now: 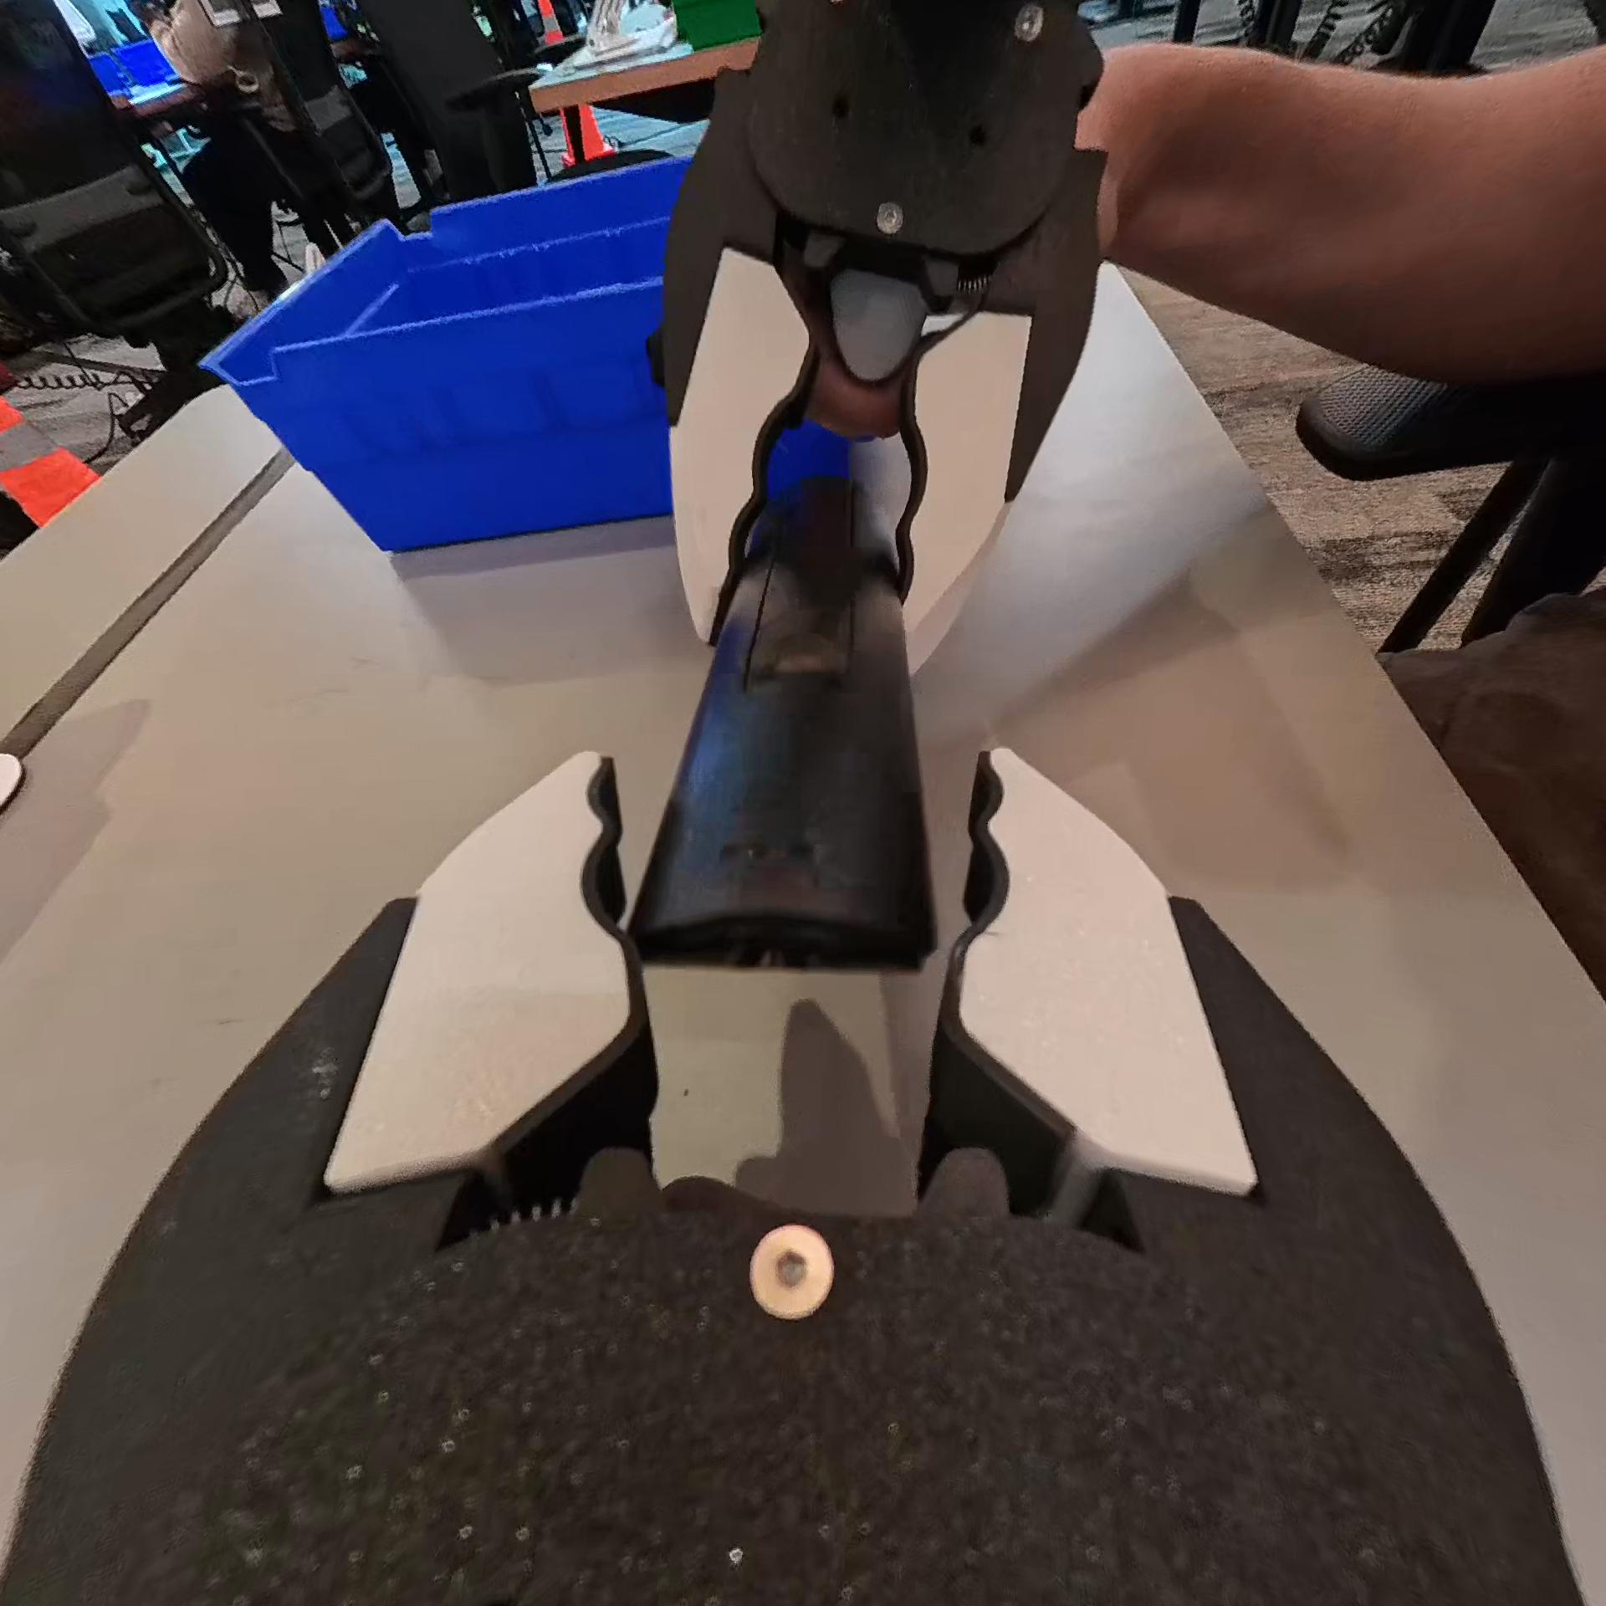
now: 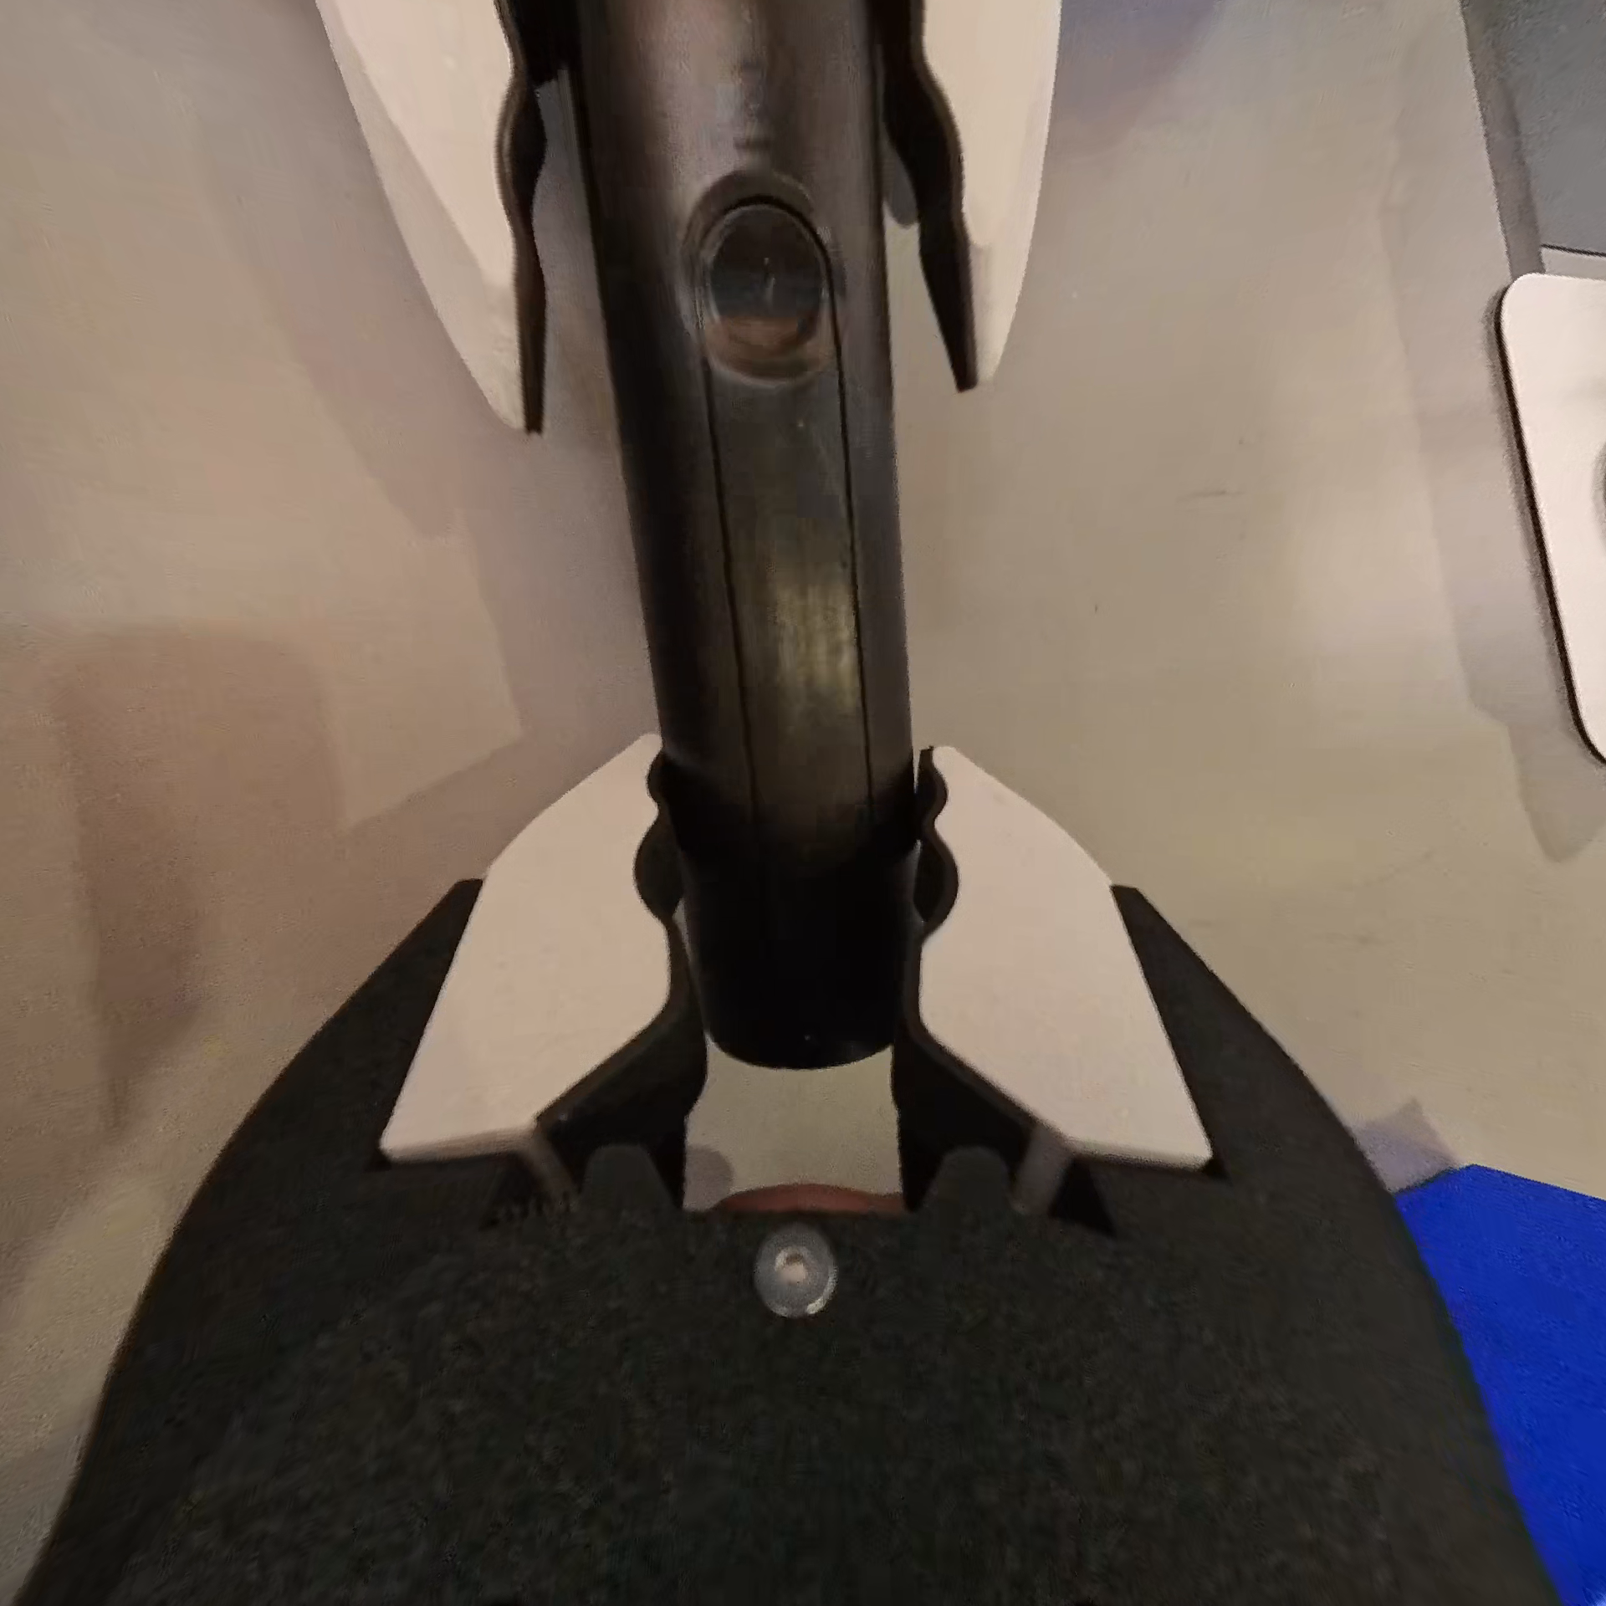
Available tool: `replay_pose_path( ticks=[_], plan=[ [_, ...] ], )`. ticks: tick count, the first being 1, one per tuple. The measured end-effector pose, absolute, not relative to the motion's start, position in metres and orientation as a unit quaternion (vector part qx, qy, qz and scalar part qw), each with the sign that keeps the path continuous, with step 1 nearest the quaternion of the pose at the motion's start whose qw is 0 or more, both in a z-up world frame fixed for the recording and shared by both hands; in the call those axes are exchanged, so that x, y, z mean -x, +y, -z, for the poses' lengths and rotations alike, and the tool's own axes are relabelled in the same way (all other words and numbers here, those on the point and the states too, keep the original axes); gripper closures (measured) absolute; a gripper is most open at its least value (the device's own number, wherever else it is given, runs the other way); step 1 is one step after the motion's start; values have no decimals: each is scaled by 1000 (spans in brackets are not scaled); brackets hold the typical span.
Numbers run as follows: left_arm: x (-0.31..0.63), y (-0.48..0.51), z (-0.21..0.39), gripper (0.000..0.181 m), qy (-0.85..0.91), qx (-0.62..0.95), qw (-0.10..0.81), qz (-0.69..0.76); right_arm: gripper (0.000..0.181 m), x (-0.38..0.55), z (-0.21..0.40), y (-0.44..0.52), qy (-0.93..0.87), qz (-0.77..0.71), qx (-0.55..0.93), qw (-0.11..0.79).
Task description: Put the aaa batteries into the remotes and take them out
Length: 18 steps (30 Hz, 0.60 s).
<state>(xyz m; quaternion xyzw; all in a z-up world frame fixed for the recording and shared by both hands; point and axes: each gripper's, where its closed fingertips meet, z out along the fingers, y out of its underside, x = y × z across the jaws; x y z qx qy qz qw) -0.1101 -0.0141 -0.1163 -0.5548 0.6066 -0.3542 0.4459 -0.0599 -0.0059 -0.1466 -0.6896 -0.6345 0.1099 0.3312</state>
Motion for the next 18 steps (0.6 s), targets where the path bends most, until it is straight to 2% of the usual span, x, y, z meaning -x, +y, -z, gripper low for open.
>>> replay_pose_path(
  ticks=[4, 8, 15, 18],
  plan=[
    [110, -13, 118, 101, 604, 561, 439, 356, 131, 53, 152, -6, -640, -95, 693, 317],
    [108, -11, 135, 101, 632, 570, 434, 295, 131, 64, 141, -9, -634, -128, 684, 338],
    [111, -3, 153, 120, 649, 592, 407, 249, 131, 66, 142, -5, -643, -81, 682, 339],
    [110, -1, 162, 122, 651, 601, 398, 239, 130, 67, 134, 0, -650, -44, 665, 365]
  ],
)
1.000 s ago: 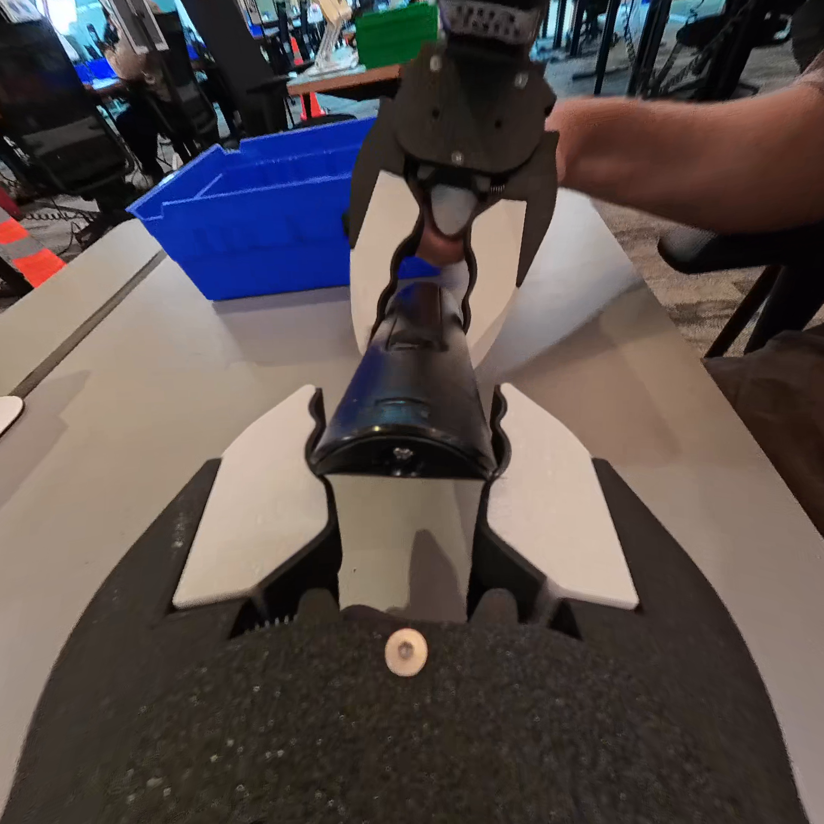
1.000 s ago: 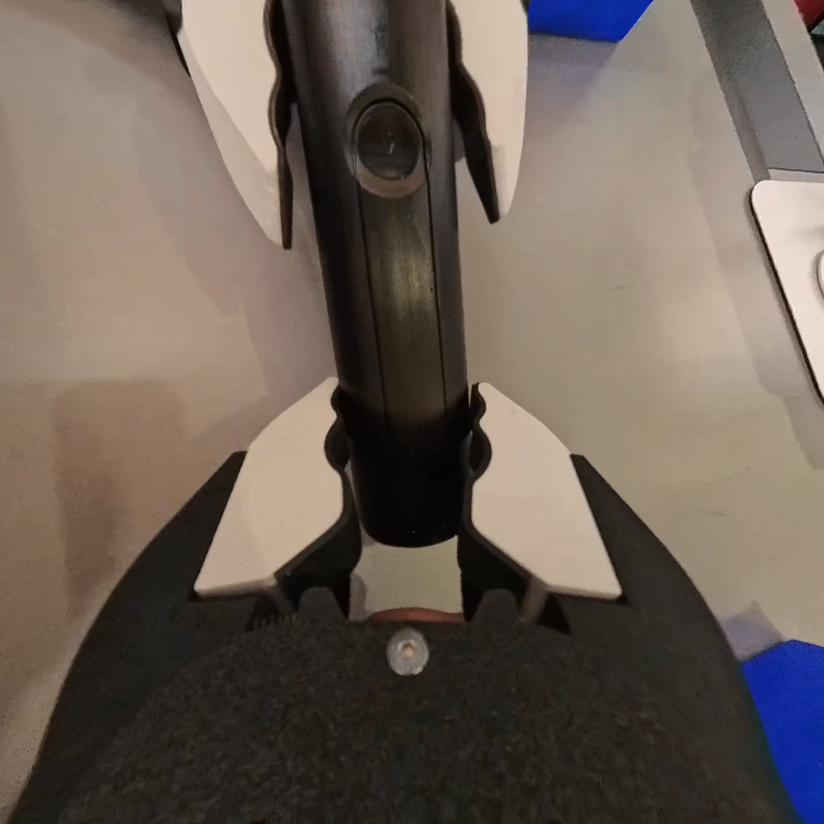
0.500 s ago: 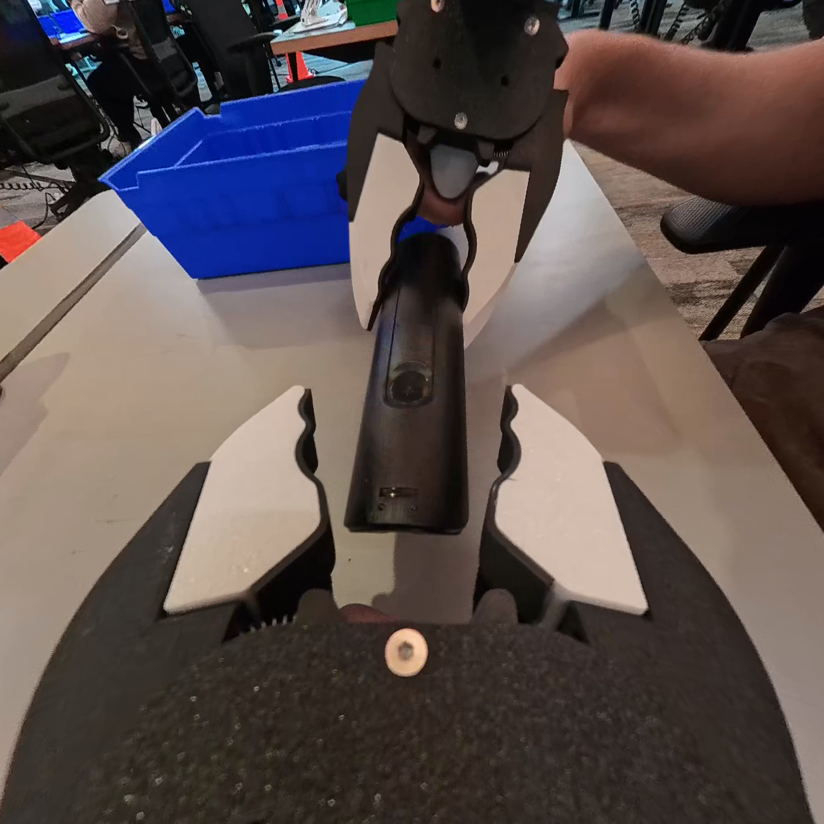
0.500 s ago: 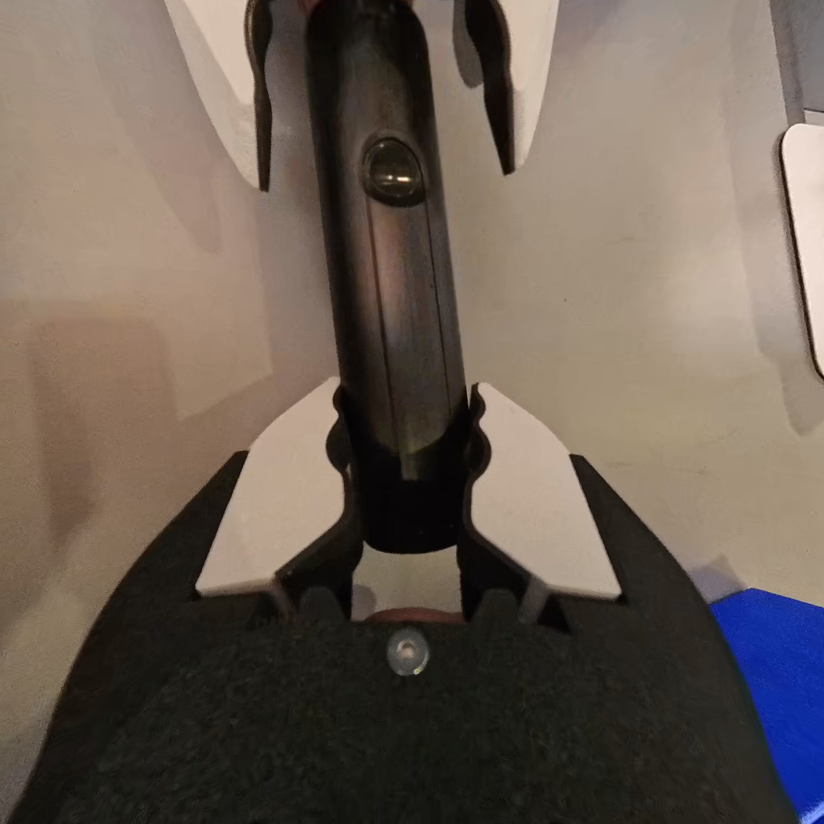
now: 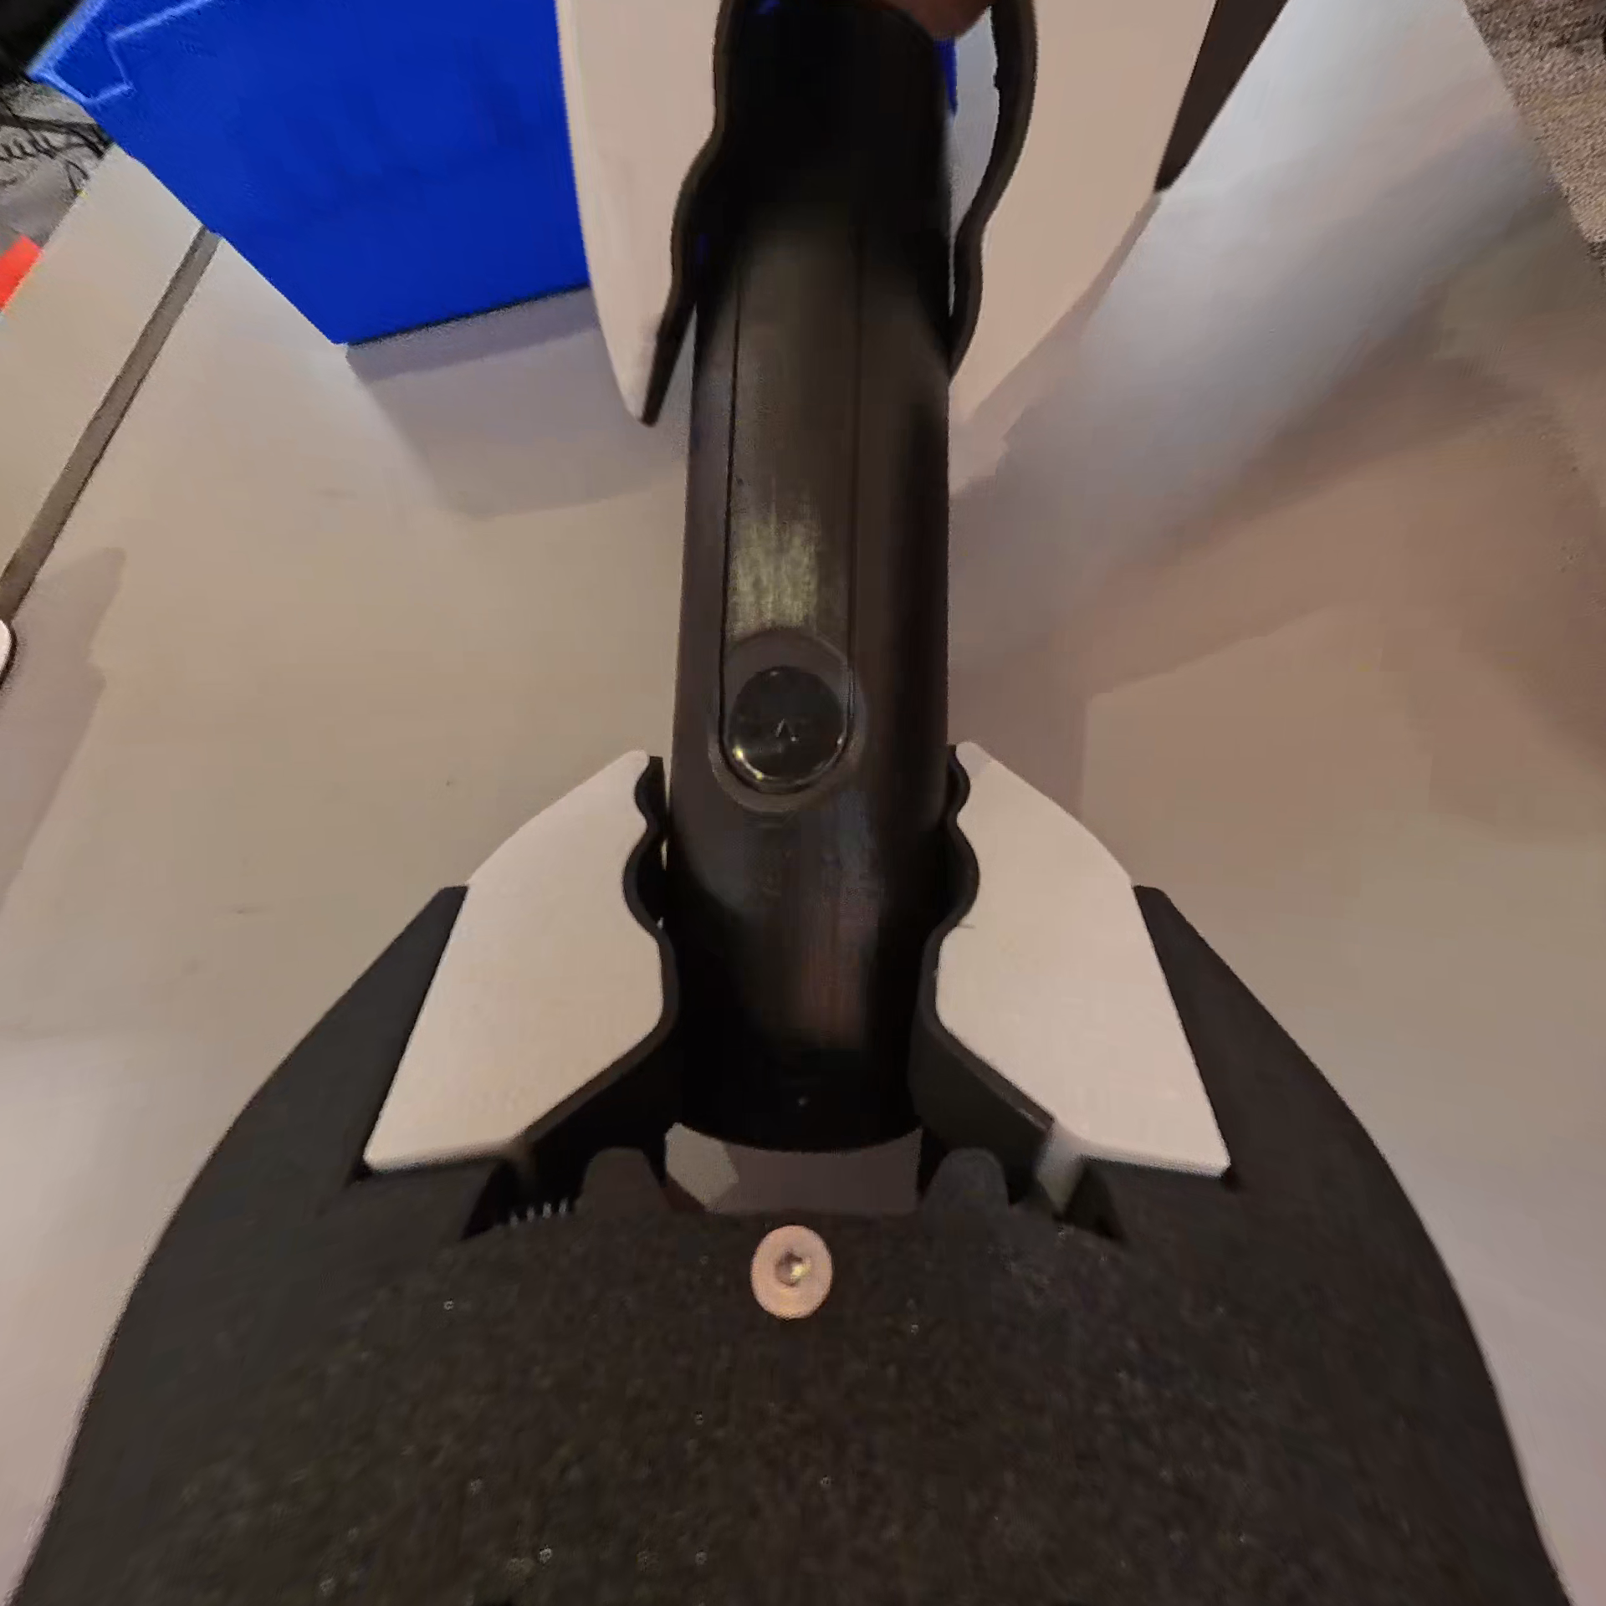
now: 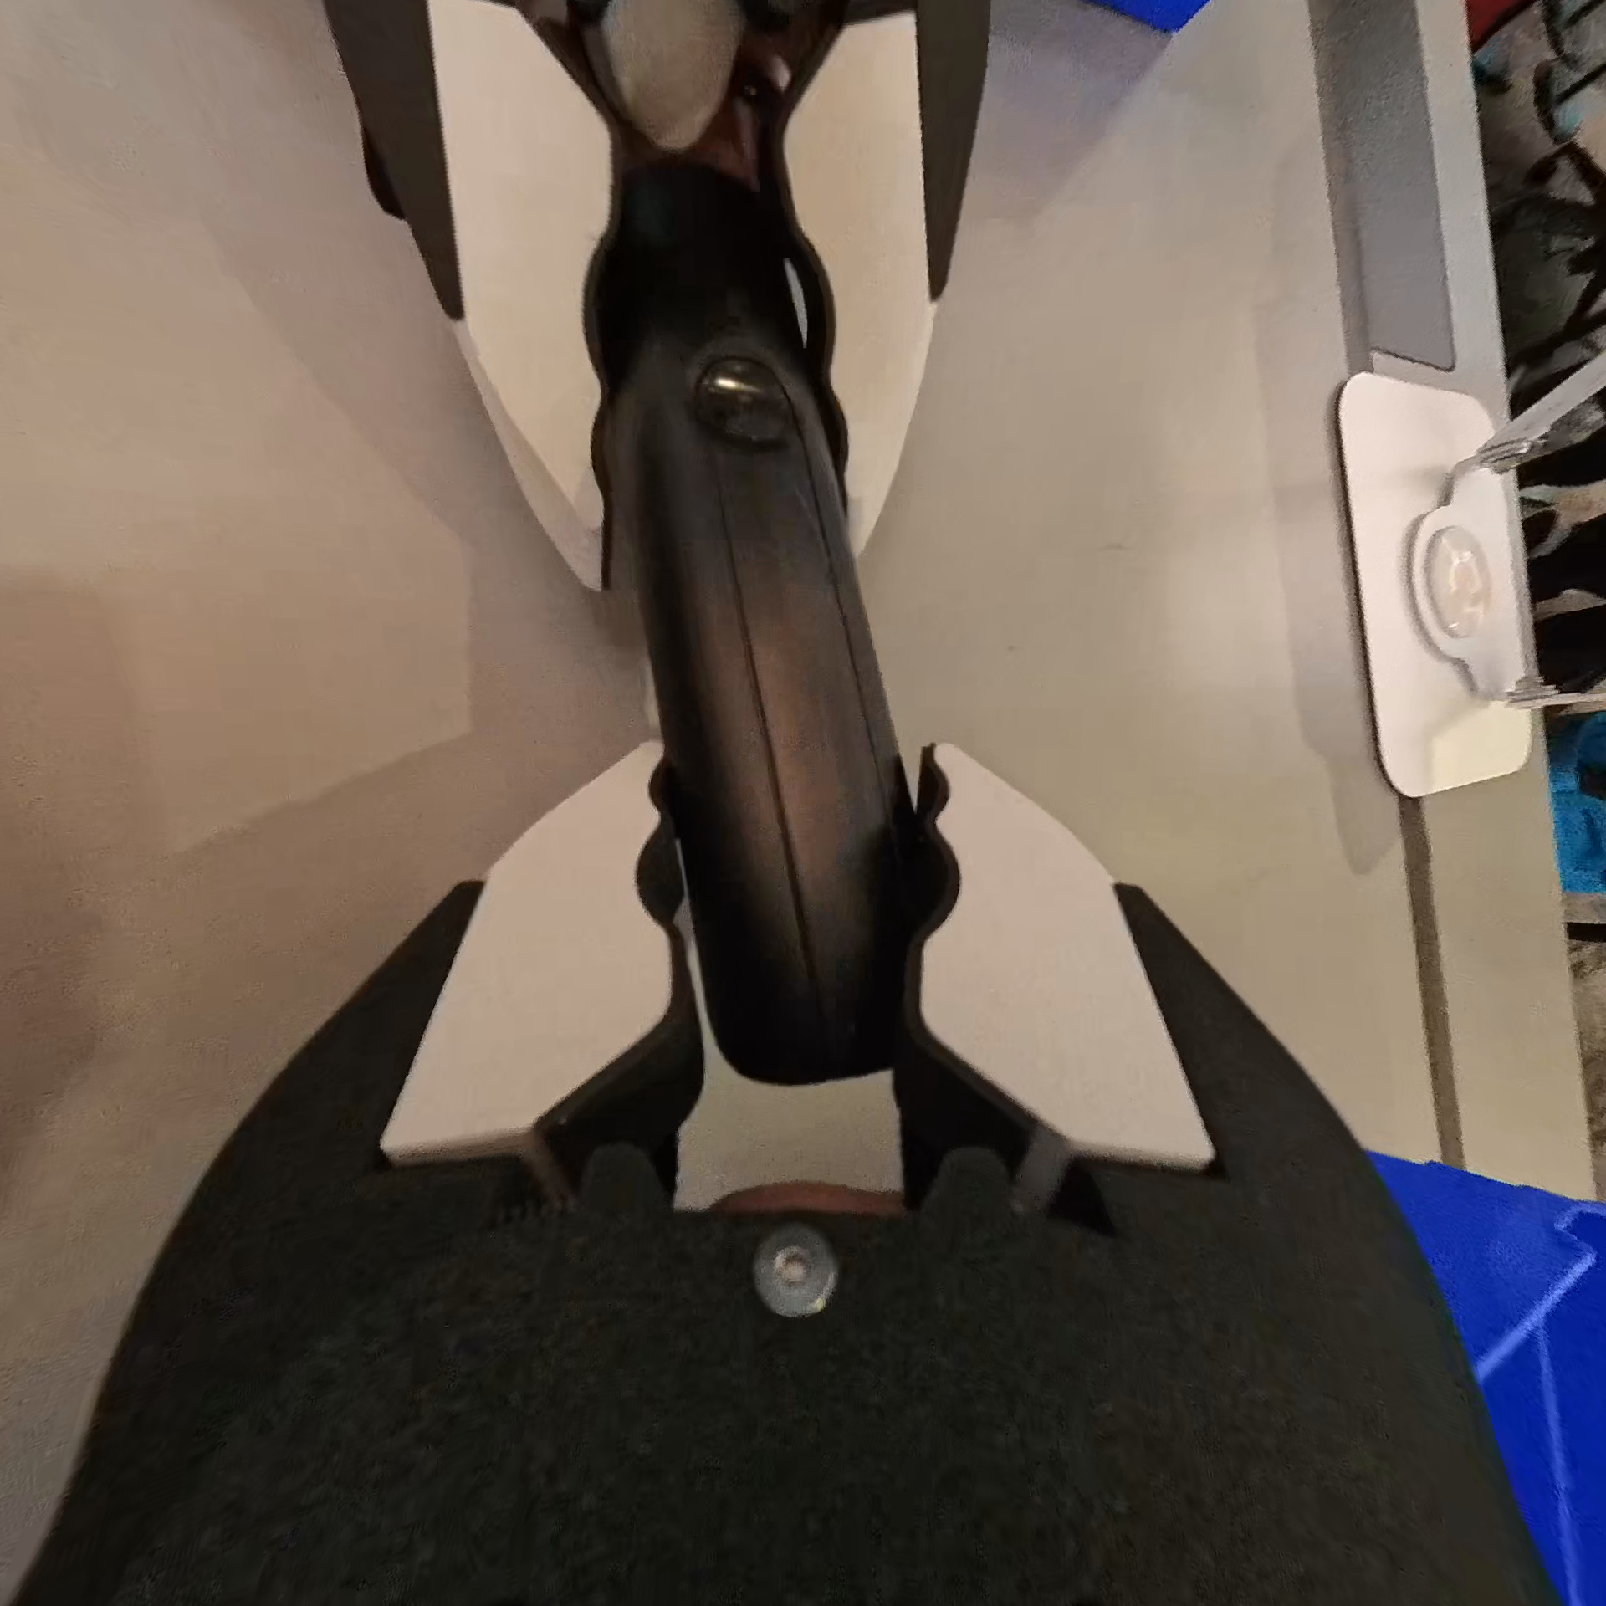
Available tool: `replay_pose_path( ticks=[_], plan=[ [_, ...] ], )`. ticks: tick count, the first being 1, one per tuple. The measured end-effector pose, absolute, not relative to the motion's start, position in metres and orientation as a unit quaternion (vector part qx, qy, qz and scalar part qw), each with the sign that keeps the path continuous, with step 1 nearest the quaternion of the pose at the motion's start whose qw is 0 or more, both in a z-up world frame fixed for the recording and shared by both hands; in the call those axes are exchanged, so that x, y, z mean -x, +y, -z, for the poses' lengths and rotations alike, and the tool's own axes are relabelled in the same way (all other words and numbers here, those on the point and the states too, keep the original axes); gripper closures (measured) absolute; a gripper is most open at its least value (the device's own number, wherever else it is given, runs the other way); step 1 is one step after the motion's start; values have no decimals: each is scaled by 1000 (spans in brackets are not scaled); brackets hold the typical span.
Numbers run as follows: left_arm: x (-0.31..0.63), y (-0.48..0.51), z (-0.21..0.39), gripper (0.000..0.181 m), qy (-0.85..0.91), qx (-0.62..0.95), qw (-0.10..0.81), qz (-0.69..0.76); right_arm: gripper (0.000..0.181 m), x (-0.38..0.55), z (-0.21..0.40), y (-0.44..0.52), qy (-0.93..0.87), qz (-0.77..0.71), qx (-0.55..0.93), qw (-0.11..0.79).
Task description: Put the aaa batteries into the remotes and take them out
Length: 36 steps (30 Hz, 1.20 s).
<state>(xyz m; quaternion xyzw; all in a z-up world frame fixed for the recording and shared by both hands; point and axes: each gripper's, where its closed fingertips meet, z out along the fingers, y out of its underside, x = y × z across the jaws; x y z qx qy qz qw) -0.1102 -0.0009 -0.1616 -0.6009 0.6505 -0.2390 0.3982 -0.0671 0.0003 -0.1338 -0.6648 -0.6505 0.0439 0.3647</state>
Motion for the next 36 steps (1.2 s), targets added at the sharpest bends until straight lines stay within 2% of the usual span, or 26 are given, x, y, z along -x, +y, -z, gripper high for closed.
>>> replay_pose_path(
  ticks=[5, 12, 15, 17, 19, 25, 31, 33, 36],
  plan=[
    [107, 8, 150, 122, 618, 614, 426, 244, 124, 62, 120, 15, -611, -48, 666, 426],
    [121, 50, 137, 122, 526, 660, 504, 183, 71, 61, 93, 56, -373, -181, 752, 513],
    [131, 66, 132, 122, 494, 673, 537, 122, 64, 76, 99, 68, -243, -228, 779, 532],
    [134, 69, 134, 122, 495, 673, 543, 87, 64, 87, 99, 69, -233, -209, 771, 555],
    [133, 67, 133, 122, 493, 671, 549, 69, 54, 93, 100, 71, -240, -163, 768, 572],
    [130, 64, 133, 122, 488, 667, 562, 30, 56, 89, 95, 74, -216, -151, 765, 588],
    [125, 61, 135, 122, 474, 677, 562, 17, 48, 88, 102, 79, -195, -149, 773, 585],
    [122, 60, 136, 122, 473, 680, 560, 20, 57, 82, 99, 80, -185, -149, 770, 592],
    [122, 60, 135, 122, 464, 688, 557, 30, 56, 77, 99, 83, -165, -165, 774, 588]
  ],
)
